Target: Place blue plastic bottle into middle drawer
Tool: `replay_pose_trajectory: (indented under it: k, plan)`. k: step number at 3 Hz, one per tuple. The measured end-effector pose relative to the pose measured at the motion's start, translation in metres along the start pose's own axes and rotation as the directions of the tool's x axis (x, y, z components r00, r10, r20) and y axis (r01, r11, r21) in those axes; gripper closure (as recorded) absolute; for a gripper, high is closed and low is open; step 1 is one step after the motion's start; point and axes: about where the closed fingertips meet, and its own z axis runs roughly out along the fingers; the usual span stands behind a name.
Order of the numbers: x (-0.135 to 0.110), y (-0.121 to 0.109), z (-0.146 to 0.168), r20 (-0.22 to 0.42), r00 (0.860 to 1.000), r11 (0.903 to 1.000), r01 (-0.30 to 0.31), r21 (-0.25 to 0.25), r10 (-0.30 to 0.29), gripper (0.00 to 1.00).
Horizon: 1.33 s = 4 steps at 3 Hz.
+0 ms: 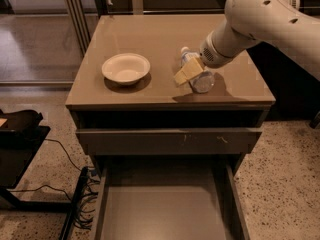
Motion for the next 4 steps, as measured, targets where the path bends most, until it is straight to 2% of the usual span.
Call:
replay_pose_trajectory:
  k: [1, 2, 4]
  plan:
    - [0.0073, -0.0064, 0.0025, 0.016, 1.000, 0.9999, -0.009, -0.007, 0.009, 0.00]
    - [0.0075, -0.0066, 0.0025, 0.017, 1.000, 0.9999, -0.009, -0.007, 0.009, 0.19]
    - [0.0075, -0.0065, 0.0025, 0.017, 1.000, 0.9999, -0.009, -0.007, 0.009, 0.65]
